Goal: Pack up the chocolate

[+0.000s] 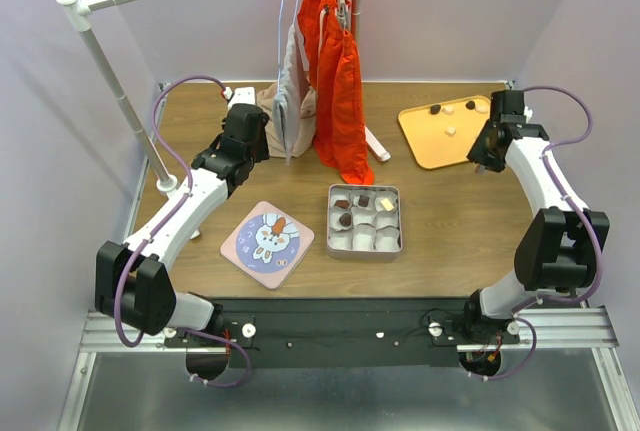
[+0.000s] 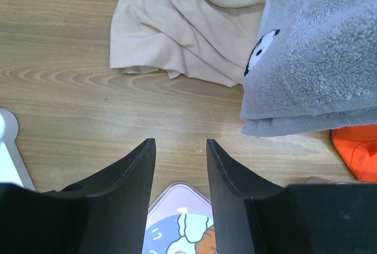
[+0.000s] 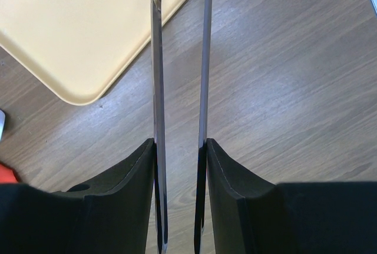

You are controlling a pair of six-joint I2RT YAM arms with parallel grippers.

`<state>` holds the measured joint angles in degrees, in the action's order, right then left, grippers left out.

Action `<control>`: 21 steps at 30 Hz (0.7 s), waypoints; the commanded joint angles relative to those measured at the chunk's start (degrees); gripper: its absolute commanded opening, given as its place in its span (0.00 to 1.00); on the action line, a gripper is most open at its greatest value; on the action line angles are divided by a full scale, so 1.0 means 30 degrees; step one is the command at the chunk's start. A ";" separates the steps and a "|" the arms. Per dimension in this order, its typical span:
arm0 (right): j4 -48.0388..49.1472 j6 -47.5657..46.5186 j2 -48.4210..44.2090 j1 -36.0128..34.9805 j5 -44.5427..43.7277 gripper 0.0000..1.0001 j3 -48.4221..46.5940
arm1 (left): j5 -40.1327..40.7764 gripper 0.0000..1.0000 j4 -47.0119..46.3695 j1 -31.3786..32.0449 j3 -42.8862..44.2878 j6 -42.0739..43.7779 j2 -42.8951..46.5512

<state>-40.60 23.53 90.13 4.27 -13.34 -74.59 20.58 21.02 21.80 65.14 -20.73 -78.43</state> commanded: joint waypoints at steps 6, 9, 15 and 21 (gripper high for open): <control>0.0789 0.0009 0.0075 0.0245 0.0726 0.46 0.0516 | 0.0142 0.49 0.0026 -0.0090 0.0639 0.0084 -0.0311; 0.0877 -0.0079 0.0074 0.0245 0.0756 0.46 0.0458 | 0.0143 0.49 0.0026 -0.0119 0.0610 0.0055 -0.0310; 0.0935 -0.0197 0.0426 0.0275 0.0639 0.46 0.0311 | 0.0143 0.49 0.0026 -0.0090 0.0521 0.0026 -0.0193; 0.1082 -0.0197 0.0515 0.0451 0.0610 0.45 0.0487 | 0.0231 0.49 0.0114 -0.0090 0.0434 0.0026 -0.0076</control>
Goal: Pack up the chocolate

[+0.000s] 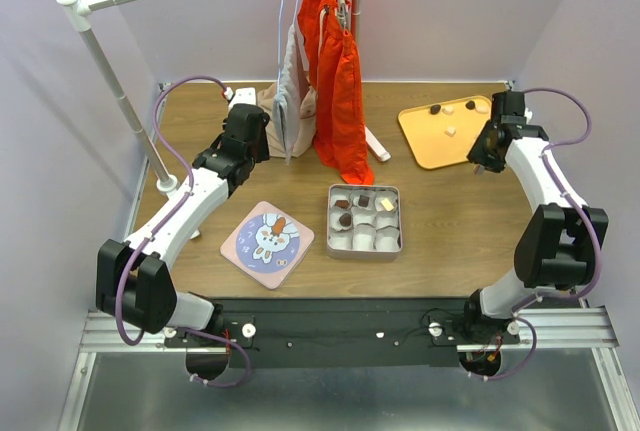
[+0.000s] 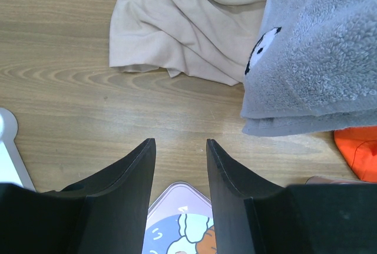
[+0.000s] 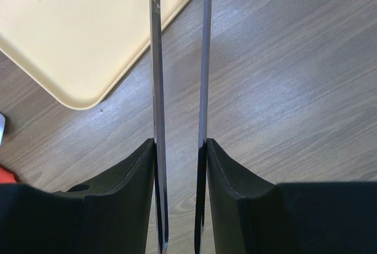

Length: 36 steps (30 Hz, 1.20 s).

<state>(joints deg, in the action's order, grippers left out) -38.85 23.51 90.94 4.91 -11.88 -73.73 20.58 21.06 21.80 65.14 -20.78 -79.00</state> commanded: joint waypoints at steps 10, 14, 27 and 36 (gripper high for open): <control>0.0266 -0.0512 -0.1863 0.0239 0.1058 0.26 -0.0089 | 0.0201 0.49 0.0129 -0.0090 0.0521 0.0011 0.0259; -0.0087 -0.0628 -0.2449 0.0239 0.1790 0.25 -0.0412 | 0.0318 0.49 0.0217 -0.0090 0.0434 -0.0047 0.0552; -0.3186 -0.1799 -0.4497 -0.0550 0.6390 0.23 -0.0939 | 0.0553 0.49 0.0392 -0.0119 0.0434 -0.0311 0.0876; -0.6529 -0.1597 -0.6053 -0.3830 0.7299 0.23 -0.1730 | -0.0442 0.49 0.0158 -0.0265 0.0872 -0.0663 0.0055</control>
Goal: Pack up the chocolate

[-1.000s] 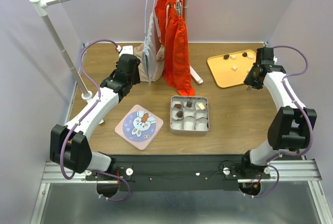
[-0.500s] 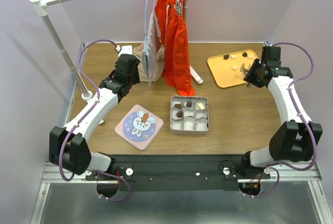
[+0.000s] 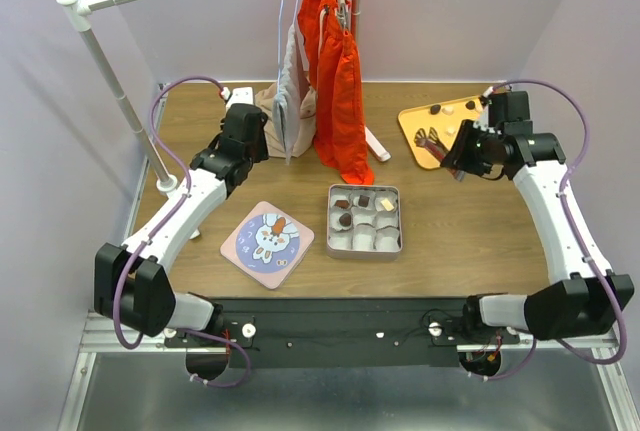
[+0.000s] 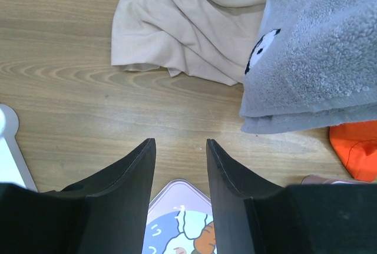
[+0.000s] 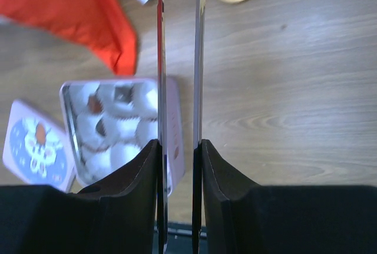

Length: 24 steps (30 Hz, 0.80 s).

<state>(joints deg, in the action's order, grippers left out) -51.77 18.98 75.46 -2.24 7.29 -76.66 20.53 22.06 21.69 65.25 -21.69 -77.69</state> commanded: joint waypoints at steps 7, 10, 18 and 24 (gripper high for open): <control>-0.3396 0.0381 -0.1657 -0.4259 0.1878 0.24 -0.0374 | -0.0283 0.49 -0.0090 -0.0610 0.1333 -0.0328 -0.0558; -0.3691 0.0556 -0.1891 -0.5696 0.1701 0.24 0.0123 | 0.0244 0.49 0.0145 -0.0668 0.1452 -0.0181 -0.0442; -0.4247 0.0908 -0.2361 -0.8362 0.1761 0.24 0.1150 | 0.0392 0.49 0.0292 -0.0786 0.1188 -0.0268 0.0057; -0.4831 0.0792 -0.2302 -0.9185 0.1411 0.25 0.1063 | 0.0479 0.49 0.0409 -0.0815 0.1042 -0.0269 0.0232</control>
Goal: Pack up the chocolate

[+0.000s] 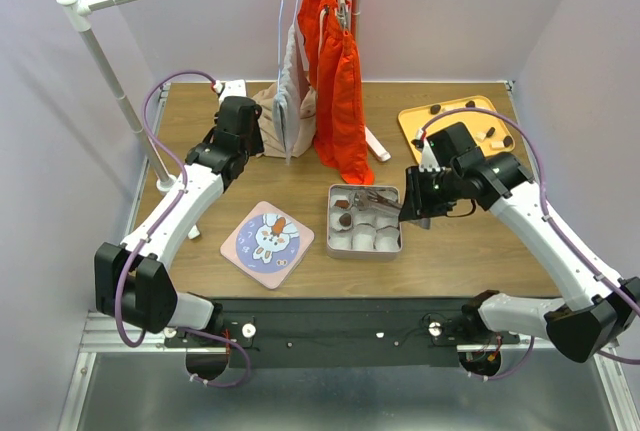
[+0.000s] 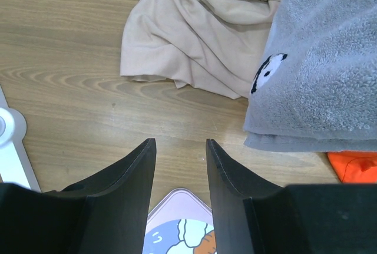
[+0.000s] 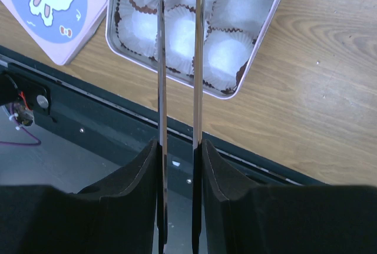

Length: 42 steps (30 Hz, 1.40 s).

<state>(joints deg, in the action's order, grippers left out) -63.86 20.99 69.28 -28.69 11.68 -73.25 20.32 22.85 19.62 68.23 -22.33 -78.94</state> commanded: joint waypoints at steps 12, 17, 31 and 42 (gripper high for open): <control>-0.0981 0.0004 -0.0123 -0.0574 -0.0026 0.32 0.0452 | 0.0435 0.49 0.0059 -0.0152 -0.0154 0.0001 0.0853; -0.0893 0.0063 -0.0036 -0.0662 0.0031 0.40 0.0336 | 0.0377 0.49 0.0000 -0.0181 -0.0330 -0.0087 0.0882; -0.0687 0.0180 0.0170 -0.0809 -0.0668 0.47 -0.0395 | 0.0347 0.48 -0.0030 -0.0269 -0.0506 -0.0057 0.1058; -0.1127 0.1233 0.0168 -0.0750 -0.7961 0.32 -0.3471 | 0.0259 0.48 -0.0059 -0.0328 -0.0506 0.0060 0.1233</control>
<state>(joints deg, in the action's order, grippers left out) -66.98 22.61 69.52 -30.70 -0.25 -78.83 20.34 22.85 19.09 67.35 -22.33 -77.14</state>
